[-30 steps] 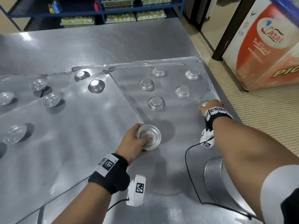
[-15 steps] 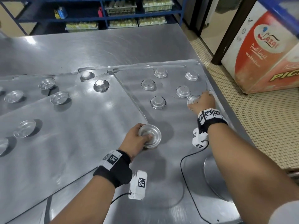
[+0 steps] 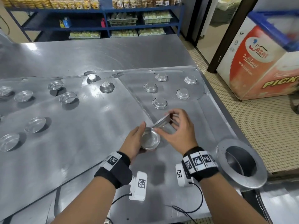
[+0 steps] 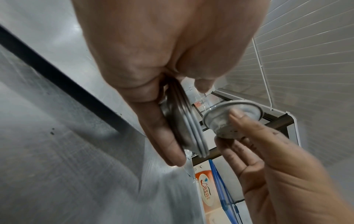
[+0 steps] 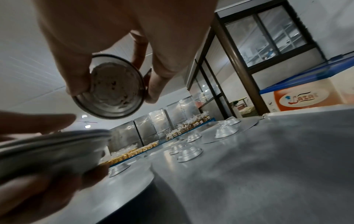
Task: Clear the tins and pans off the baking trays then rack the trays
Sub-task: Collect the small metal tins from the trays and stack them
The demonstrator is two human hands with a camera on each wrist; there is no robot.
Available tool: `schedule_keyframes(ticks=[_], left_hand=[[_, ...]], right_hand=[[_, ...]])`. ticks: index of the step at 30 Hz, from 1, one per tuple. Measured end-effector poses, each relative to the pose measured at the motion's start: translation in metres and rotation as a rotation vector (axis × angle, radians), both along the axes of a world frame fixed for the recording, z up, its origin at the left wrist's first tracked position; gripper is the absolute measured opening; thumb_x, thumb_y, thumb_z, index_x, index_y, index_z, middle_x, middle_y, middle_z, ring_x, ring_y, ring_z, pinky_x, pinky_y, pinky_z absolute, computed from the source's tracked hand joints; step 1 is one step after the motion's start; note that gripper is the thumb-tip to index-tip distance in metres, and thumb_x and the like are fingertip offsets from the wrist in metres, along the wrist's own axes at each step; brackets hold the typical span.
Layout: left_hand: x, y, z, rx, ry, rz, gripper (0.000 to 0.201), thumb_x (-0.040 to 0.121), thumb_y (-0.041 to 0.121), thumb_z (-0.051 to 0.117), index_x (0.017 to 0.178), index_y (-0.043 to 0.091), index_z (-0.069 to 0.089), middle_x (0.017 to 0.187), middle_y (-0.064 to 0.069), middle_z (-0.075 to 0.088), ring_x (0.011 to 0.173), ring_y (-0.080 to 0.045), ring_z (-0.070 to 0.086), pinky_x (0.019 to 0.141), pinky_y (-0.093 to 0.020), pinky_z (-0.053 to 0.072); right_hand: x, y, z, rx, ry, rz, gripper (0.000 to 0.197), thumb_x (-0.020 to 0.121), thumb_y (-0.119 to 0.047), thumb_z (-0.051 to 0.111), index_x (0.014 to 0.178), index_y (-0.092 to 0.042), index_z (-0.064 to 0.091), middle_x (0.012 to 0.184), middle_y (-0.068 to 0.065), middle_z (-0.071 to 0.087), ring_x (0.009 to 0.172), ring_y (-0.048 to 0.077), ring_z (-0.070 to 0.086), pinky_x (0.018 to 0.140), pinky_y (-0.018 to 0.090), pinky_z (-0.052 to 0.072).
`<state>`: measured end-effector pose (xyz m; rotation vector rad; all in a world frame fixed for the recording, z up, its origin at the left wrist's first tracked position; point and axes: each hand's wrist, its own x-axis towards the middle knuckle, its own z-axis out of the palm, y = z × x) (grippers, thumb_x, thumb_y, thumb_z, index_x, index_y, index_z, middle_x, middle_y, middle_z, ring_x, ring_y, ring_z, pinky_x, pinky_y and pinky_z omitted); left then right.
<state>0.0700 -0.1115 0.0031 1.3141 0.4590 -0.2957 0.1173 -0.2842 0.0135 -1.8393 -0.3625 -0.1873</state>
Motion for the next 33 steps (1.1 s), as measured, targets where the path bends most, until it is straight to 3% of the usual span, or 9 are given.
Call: schedule_keyframes(ticks=[4, 6, 10, 13, 18, 24, 28, 30, 33], left_hand=[[-0.005, 0.005, 0.003, -0.063, -0.025, -0.056, 0.068, 0.092, 0.072, 0.049, 0.122, 0.015, 0.071, 0.117, -0.019, 0.073, 0.105, -0.036, 0.07, 0.099, -0.057, 0.052], [-0.006, 0.005, 0.003, -0.092, -0.018, -0.05, 0.061, 0.091, 0.065, 0.057, 0.123, 0.015, 0.069, 0.115, -0.017, 0.073, 0.098, -0.034, 0.07, 0.091, -0.05, 0.057], [-0.01, 0.009, 0.0, -0.033, -0.02, -0.018, 0.028, 0.096, 0.029, 0.063, 0.117, 0.01, 0.064, 0.098, -0.016, 0.069, 0.081, -0.028, 0.064, 0.07, -0.035, 0.05], [-0.013, 0.015, -0.002, -0.001, -0.046, 0.005, 0.012, 0.096, 0.009, 0.06, 0.108, 0.009, 0.063, 0.091, -0.015, 0.067, 0.075, -0.026, 0.065, 0.059, -0.03, 0.051], [-0.016, 0.024, -0.009, -0.023, -0.101, 0.016, 0.019, 0.09, 0.01, 0.063, 0.108, 0.012, 0.066, 0.099, -0.019, 0.07, 0.088, -0.037, 0.067, 0.076, -0.046, 0.053], [-0.014, 0.034, -0.014, 0.043, -0.081, 0.035, 0.014, 0.097, 0.004, 0.06, 0.108, 0.011, 0.066, 0.09, -0.01, 0.065, 0.082, -0.026, 0.059, 0.064, -0.034, 0.052], [-0.01, 0.04, -0.017, 0.067, -0.074, 0.065, 0.014, 0.099, -0.001, 0.056, 0.105, 0.009, 0.064, 0.095, -0.015, 0.063, 0.084, -0.031, 0.061, 0.066, -0.046, 0.06], [-0.005, 0.044, -0.02, 0.076, -0.069, 0.072, 0.016, 0.099, -0.004, 0.054, 0.101, 0.009, 0.063, 0.095, -0.017, 0.061, 0.083, -0.033, 0.062, 0.071, -0.059, 0.06], [0.001, 0.048, -0.022, 0.134, -0.08, 0.094, 0.014, 0.094, 0.002, 0.06, 0.096, 0.014, 0.065, 0.094, -0.017, 0.062, 0.082, -0.032, 0.061, 0.073, -0.064, 0.059]], right_hand=[[-0.026, 0.015, -0.004, 0.019, -0.022, 0.057, 0.067, 0.059, -0.023, 0.095, 0.111, -0.02, 0.053, 0.114, -0.001, 0.061, 0.106, 0.013, 0.065, 0.094, 0.027, 0.054], [-0.035, 0.02, -0.006, 0.019, -0.017, 0.089, 0.066, 0.06, -0.022, 0.094, 0.11, -0.019, 0.053, 0.116, -0.003, 0.063, 0.108, 0.014, 0.065, 0.094, 0.03, 0.055], [-0.042, 0.026, -0.011, -0.004, -0.001, 0.118, 0.065, 0.061, -0.022, 0.093, 0.11, -0.02, 0.052, 0.122, -0.008, 0.064, 0.11, 0.014, 0.065, 0.095, 0.039, 0.054], [-0.043, 0.027, -0.015, -0.038, 0.02, 0.154, 0.064, 0.062, -0.023, 0.092, 0.11, -0.031, 0.049, 0.125, -0.011, 0.063, 0.111, 0.015, 0.065, 0.096, 0.042, 0.053], [-0.044, 0.025, -0.017, -0.039, 0.097, 0.231, 0.065, 0.063, -0.022, 0.093, 0.115, -0.02, 0.054, 0.126, -0.01, 0.064, 0.116, 0.013, 0.063, 0.102, 0.041, 0.05], [-0.027, 0.022, -0.008, -0.228, 0.189, 0.386, 0.079, 0.059, -0.025, 0.094, 0.127, -0.029, 0.054, 0.125, -0.019, 0.062, 0.118, 0.001, 0.059, 0.099, 0.024, 0.049], [0.007, 0.022, -0.011, -0.423, 0.26, 0.467, 0.084, 0.06, -0.017, 0.092, 0.133, -0.031, 0.053, 0.127, -0.017, 0.062, 0.115, -0.006, 0.058, 0.091, 0.008, 0.043], [0.03, 0.025, -0.014, -0.539, 0.237, 0.413, 0.073, 0.064, -0.015, 0.085, 0.129, -0.031, 0.056, 0.123, -0.014, 0.064, 0.109, 0.001, 0.061, 0.091, 0.018, 0.049], [0.067, 0.033, -0.016, -0.637, 0.216, 0.27, 0.056, 0.072, -0.017, 0.082, 0.124, -0.023, 0.061, 0.118, -0.007, 0.067, 0.104, 0.01, 0.062, 0.094, 0.031, 0.052]])
